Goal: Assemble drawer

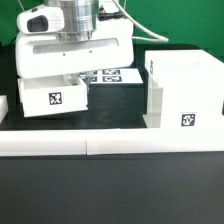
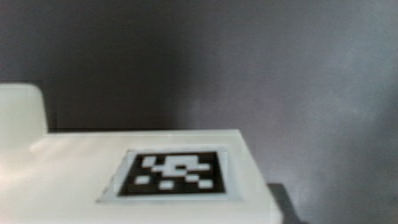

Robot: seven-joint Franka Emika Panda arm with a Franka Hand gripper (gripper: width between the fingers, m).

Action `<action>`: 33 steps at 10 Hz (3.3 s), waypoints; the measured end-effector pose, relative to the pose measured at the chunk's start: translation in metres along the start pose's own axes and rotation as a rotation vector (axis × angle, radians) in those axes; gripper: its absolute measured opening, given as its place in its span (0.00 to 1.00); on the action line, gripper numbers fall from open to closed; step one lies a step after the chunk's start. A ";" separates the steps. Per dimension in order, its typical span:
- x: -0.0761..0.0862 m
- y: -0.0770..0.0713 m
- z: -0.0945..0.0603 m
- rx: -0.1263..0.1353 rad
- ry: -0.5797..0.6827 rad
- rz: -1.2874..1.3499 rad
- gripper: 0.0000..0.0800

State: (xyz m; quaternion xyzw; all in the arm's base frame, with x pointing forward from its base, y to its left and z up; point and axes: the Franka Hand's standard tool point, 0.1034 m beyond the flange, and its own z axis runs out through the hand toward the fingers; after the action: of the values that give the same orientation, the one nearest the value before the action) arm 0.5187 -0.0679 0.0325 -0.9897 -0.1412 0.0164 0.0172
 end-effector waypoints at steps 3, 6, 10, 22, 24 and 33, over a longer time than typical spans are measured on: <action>0.008 -0.003 0.004 -0.026 -0.020 -0.293 0.05; 0.021 -0.012 0.005 -0.038 -0.042 -0.495 0.05; 0.019 -0.006 0.005 -0.046 -0.047 -0.750 0.05; 0.032 -0.021 0.008 -0.079 -0.092 -1.243 0.05; 0.036 -0.028 0.012 -0.077 -0.090 -1.246 0.05; 0.048 -0.039 0.016 -0.063 -0.089 -1.265 0.05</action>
Offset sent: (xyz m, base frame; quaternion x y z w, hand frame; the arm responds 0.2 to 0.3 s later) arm 0.0213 0.0213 -0.0013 -0.0205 -0.0120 -0.2626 0.9646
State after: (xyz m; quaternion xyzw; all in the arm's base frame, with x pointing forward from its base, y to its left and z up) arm 0.5530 -0.0171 0.0164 -0.7133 -0.6997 0.0399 -0.0114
